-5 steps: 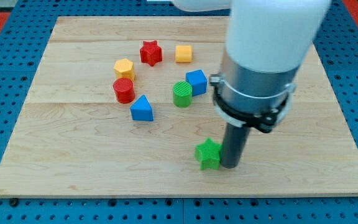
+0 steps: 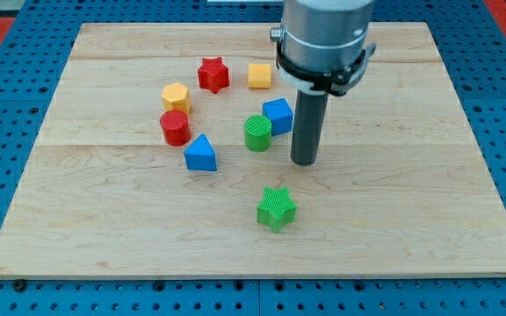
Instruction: Push green circle above green star
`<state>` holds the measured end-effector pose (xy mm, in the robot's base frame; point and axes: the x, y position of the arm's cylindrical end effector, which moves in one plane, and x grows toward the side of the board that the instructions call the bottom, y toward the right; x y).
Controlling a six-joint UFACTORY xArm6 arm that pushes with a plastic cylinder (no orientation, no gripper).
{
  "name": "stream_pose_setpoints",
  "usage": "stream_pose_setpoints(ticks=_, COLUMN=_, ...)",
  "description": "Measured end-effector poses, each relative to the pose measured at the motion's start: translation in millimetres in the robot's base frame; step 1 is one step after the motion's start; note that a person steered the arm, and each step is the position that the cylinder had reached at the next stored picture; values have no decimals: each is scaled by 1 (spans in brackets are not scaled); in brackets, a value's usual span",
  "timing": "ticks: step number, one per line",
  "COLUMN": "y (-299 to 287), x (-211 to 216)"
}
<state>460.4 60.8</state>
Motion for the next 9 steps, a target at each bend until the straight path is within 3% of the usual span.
stream_pose_setpoints(ticks=1, y=3, x=-35)
stream_pose_setpoints(ticks=3, y=-81, x=-77)
stream_pose_setpoints(ticks=4, y=-92, x=-69)
stream_pose_setpoints(ticks=5, y=-61, x=-51)
stream_pose_setpoints(ticks=7, y=-40, x=8)
stream_pose_setpoints(ticks=9, y=-39, x=26)
